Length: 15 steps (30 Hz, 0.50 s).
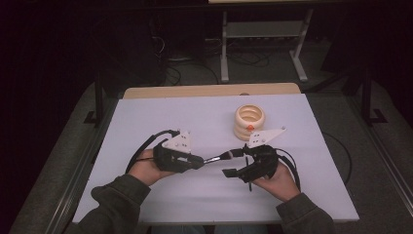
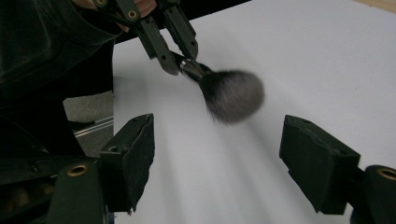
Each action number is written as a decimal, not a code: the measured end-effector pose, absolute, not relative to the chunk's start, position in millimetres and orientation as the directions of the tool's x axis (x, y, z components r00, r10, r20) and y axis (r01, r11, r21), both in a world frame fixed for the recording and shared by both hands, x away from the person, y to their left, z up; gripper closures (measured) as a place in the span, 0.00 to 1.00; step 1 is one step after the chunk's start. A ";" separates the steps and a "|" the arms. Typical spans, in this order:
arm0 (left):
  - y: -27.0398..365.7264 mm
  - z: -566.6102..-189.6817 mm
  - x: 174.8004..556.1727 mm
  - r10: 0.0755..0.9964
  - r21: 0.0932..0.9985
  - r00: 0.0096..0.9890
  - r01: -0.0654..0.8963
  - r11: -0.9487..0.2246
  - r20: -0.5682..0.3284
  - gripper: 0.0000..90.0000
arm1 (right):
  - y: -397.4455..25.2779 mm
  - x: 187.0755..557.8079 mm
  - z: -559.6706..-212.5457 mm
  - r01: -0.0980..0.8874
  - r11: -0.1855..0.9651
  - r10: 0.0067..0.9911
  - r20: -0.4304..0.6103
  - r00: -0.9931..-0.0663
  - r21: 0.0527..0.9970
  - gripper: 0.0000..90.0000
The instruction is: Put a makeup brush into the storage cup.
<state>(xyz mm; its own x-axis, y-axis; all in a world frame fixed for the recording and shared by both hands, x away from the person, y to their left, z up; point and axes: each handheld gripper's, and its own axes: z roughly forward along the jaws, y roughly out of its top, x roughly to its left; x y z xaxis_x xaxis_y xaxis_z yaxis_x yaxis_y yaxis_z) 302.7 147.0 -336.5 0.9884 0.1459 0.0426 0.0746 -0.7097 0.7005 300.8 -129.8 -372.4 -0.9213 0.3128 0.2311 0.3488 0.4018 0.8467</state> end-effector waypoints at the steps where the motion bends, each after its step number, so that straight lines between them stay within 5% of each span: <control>1: 146.2 -337.0 302.3 0.140 0.701 0.989 0.072 -0.710 0.041 0.88 | -129.4 300.5 -371.9 0.350 0.402 0.309 0.235 -0.922 0.846 0.29; 15: 133.1 -341.0 295.3 0.085 0.697 0.995 0.030 -0.717 0.045 0.88 | -125.6 300.7 -369.7 0.334 0.436 0.256 0.240 -0.936 0.836 0.41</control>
